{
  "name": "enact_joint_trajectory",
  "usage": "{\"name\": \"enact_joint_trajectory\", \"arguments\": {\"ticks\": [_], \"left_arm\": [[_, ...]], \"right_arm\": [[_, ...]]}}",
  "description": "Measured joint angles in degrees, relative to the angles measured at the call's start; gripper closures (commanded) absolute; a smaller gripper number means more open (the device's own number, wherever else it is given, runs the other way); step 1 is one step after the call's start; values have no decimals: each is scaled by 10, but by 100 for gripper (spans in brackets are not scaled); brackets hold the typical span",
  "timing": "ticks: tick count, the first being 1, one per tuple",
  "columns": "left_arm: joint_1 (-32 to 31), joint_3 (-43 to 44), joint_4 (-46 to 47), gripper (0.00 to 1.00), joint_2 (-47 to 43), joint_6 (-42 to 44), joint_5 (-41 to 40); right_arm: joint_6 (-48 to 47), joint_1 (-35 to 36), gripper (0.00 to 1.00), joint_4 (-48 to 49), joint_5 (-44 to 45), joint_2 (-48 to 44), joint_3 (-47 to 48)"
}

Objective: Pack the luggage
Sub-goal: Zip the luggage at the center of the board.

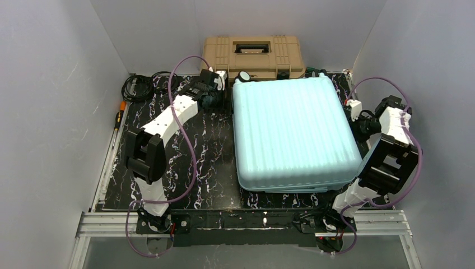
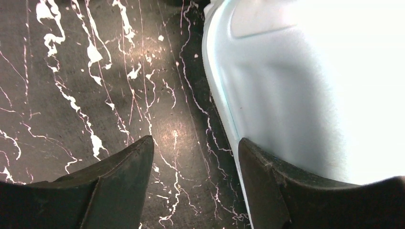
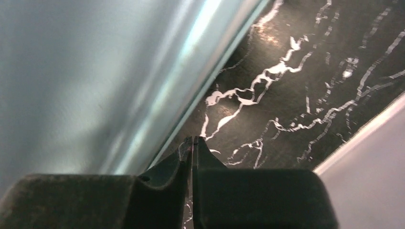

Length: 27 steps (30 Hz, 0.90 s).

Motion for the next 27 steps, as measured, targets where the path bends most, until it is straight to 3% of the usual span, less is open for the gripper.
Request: {"name": "enact_joint_trajectory", "arguments": {"ticks": [14, 19, 23, 27], "left_arm": [[-13, 82, -40, 37, 1, -26, -52], [-25, 53, -24, 54, -13, -38, -78], [-8, -34, 27, 63, -44, -85, -23], [14, -82, 74, 91, -48, -126, 26]], "right_arm": [[18, 17, 86, 46, -18, 2, -25], [18, 17, 86, 64, -18, 1, -35], [17, 17, 86, 67, -19, 1, -36], [18, 17, 86, 66, -28, 4, -36]]}}
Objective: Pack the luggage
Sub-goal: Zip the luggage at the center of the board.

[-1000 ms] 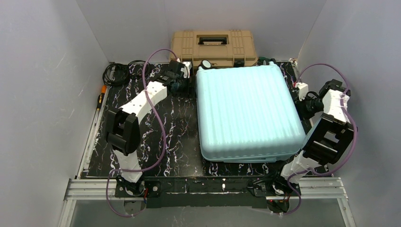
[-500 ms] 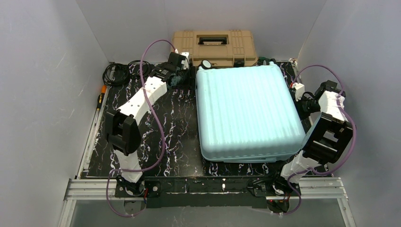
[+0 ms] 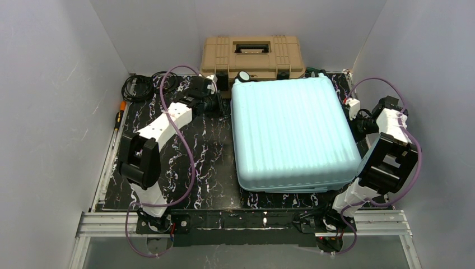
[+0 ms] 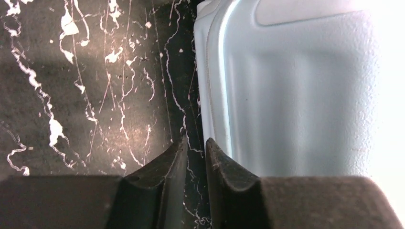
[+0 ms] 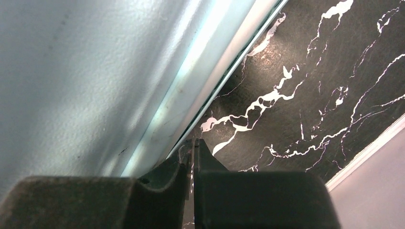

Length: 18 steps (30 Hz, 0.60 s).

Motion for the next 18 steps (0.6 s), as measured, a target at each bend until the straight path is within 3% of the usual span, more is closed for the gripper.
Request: {"name": "enact_joint_trajectory", "arguments": {"ticks": [2, 12, 15, 18], "left_arm": [[9, -13, 22, 100, 0, -20, 18], [30, -24, 125, 100, 8, -89, 77], [37, -30, 157, 100, 28, -104, 88], [46, -43, 184, 100, 40, -122, 112]], "right_arm": [[0, 0, 85, -1, -3, 2, 1], [2, -1, 80, -11, 1, 17, 1], [-2, 0, 69, -18, 3, 29, 5], [-4, -1, 47, -21, 9, 33, 12]]}}
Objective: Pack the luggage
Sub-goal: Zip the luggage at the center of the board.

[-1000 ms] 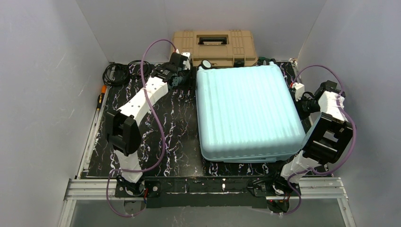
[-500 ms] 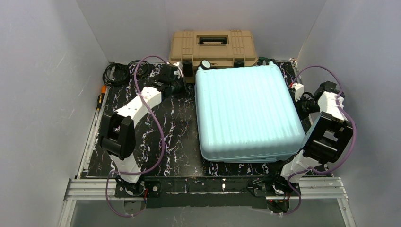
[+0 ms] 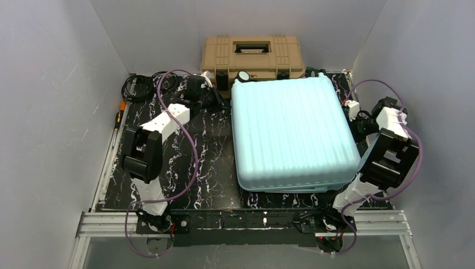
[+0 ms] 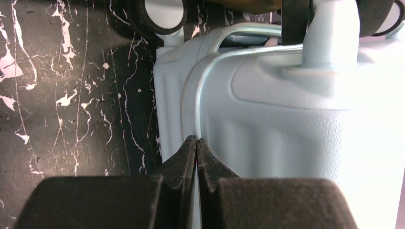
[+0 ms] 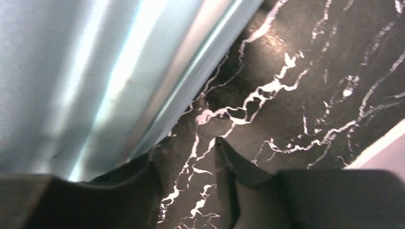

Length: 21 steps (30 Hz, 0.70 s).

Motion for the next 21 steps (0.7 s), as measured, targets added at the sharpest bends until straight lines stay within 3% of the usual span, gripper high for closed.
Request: {"name": "enact_joint_trajectory", "arguments": {"ticks": [4, 21], "left_arm": [[5, -10, 31, 100, 4, -15, 10], [53, -107, 85, 100, 7, -53, 17]], "right_arm": [[5, -9, 38, 12, 7, 4, 9], [31, -18, 37, 9, -5, 22, 19]]}}
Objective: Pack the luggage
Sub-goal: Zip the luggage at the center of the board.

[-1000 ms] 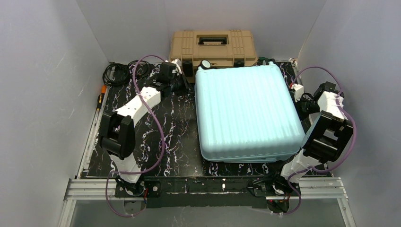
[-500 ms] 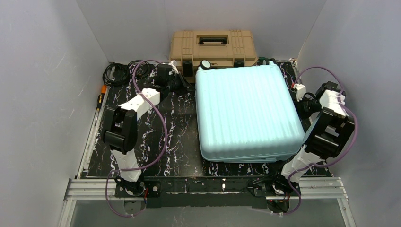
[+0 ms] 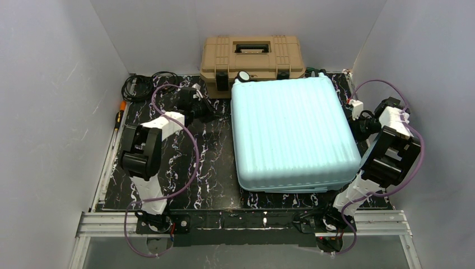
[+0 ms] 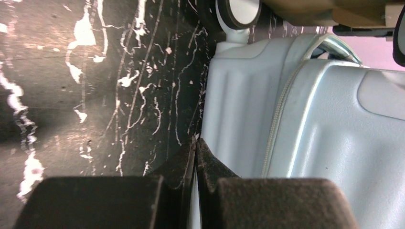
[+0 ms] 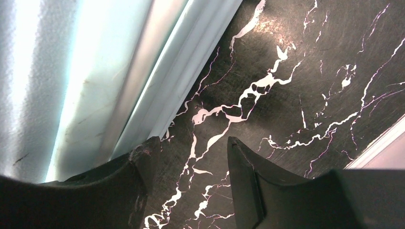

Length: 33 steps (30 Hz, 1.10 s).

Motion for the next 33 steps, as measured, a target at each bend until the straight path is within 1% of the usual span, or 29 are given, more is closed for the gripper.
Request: {"name": "enact_joint_trajectory", "arguments": {"ticks": [6, 10, 18, 28, 33], "left_arm": [[-23, 9, 40, 100, 54, -33, 53], [-41, 11, 67, 100, 84, -62, 77], [-49, 14, 134, 100, 83, -116, 102], [-42, 15, 138, 100, 70, -156, 106], [-44, 38, 140, 100, 72, -177, 116]], "right_arm": [[6, -1, 33, 0, 0, 0, 0], [8, -1, 32, -1, 2, 0, 0], [10, -2, 32, -1, 1, 3, 0], [10, -2, 30, 0, -1, 12, 0], [12, -7, 29, 2, -1, 35, 0]]}}
